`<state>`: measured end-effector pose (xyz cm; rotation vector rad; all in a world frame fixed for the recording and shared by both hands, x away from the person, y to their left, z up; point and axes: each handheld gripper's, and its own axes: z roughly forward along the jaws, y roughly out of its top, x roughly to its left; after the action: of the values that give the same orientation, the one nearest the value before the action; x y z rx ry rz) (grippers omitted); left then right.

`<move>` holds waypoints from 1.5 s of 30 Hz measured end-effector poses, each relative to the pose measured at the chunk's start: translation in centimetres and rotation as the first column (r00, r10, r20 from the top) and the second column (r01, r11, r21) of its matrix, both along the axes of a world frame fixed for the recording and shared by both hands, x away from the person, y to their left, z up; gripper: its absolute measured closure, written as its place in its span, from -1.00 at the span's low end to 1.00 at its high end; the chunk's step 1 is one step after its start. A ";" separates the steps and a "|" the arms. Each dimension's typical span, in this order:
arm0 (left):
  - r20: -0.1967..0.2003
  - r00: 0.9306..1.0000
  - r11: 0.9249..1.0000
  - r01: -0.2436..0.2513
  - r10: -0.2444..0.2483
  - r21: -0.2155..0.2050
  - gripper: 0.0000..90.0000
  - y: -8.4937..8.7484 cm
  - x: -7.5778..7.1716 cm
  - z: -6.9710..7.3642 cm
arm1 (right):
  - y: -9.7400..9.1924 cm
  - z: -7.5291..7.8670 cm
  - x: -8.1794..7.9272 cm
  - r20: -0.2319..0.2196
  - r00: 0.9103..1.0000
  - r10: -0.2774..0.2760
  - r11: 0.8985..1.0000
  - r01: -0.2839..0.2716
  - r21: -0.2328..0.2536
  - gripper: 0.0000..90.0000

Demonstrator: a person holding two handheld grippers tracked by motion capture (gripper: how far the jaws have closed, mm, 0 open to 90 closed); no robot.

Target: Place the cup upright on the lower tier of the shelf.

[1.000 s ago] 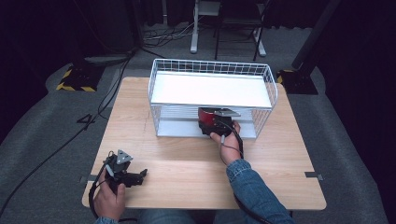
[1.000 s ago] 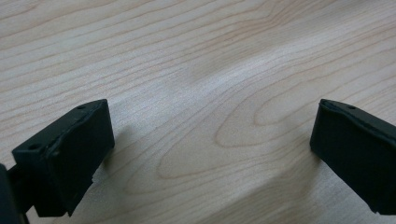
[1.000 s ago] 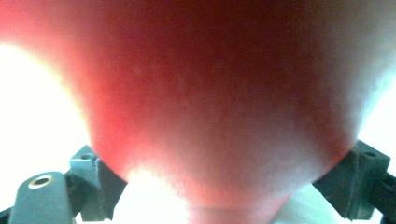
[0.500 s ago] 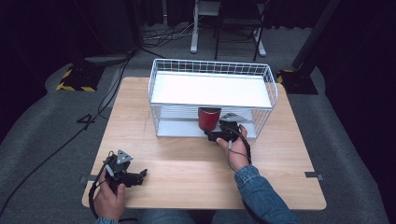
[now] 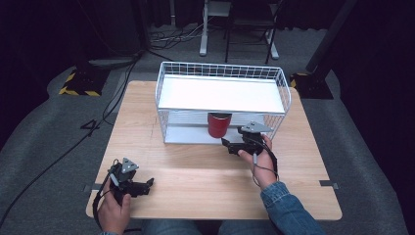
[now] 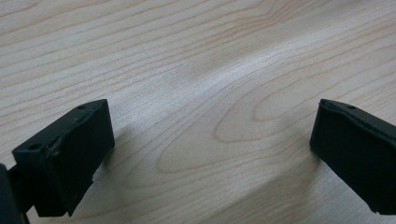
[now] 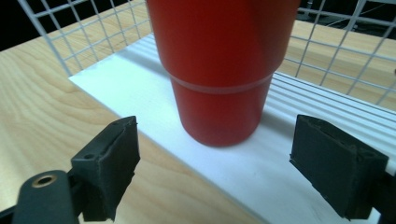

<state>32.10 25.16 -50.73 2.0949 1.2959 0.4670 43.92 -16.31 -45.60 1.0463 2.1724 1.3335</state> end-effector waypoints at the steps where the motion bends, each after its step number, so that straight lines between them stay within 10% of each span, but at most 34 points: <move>1: 0.000 1.000 1.000 0.000 0.000 0.000 -1.00 0.0 0.0 0.0 | -0.3 0.2 -0.3 -0.003 1.000 -0.001 1.000 0.001 0.004 -0.65; 33: -0.001 1.000 1.000 -0.013 0.013 -0.002 -1.00 -0.1 0.3 0.0 | -14.2 3.1 -7.3 -0.026 0.992 -0.124 0.992 0.124 -0.017 -0.63; 45: -0.001 1.000 1.000 -0.013 0.013 -0.002 -1.00 -0.1 0.3 0.0 | -18.4 1.4 -7.5 -0.113 0.968 -0.223 0.973 0.215 -0.078 -0.57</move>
<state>32.40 25.09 -50.72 2.0864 1.3112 0.4700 36.42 -34.72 -44.23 1.3286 2.0964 1.1185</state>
